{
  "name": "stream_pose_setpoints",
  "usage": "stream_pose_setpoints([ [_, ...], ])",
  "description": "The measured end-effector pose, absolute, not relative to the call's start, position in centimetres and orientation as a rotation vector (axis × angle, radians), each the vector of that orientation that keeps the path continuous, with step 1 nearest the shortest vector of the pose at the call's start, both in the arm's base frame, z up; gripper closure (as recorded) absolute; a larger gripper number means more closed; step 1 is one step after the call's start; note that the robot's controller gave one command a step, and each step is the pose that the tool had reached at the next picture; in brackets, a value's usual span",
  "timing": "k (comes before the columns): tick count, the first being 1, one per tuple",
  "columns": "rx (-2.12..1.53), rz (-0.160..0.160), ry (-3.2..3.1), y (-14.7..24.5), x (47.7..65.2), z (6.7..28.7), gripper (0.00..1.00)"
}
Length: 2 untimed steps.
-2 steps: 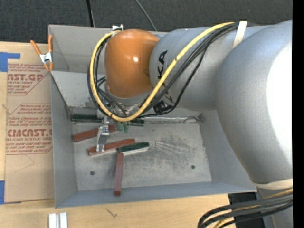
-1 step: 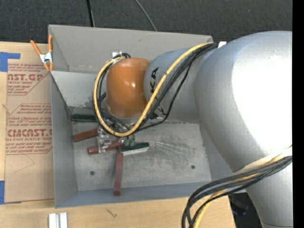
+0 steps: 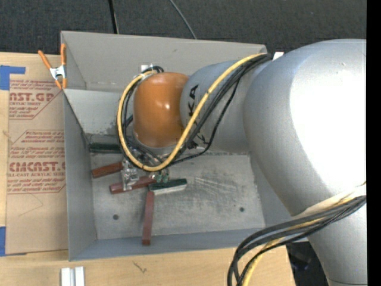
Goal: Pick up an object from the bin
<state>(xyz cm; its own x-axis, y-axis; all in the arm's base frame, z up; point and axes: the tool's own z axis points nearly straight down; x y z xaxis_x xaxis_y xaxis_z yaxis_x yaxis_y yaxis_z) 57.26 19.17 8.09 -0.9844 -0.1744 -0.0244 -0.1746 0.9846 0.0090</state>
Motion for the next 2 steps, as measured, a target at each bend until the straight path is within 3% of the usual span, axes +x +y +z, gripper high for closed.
stream_pose_setpoints([
  [2,-0.308,0.004,3.119,19.0,56.8,15.3,1.0],
])
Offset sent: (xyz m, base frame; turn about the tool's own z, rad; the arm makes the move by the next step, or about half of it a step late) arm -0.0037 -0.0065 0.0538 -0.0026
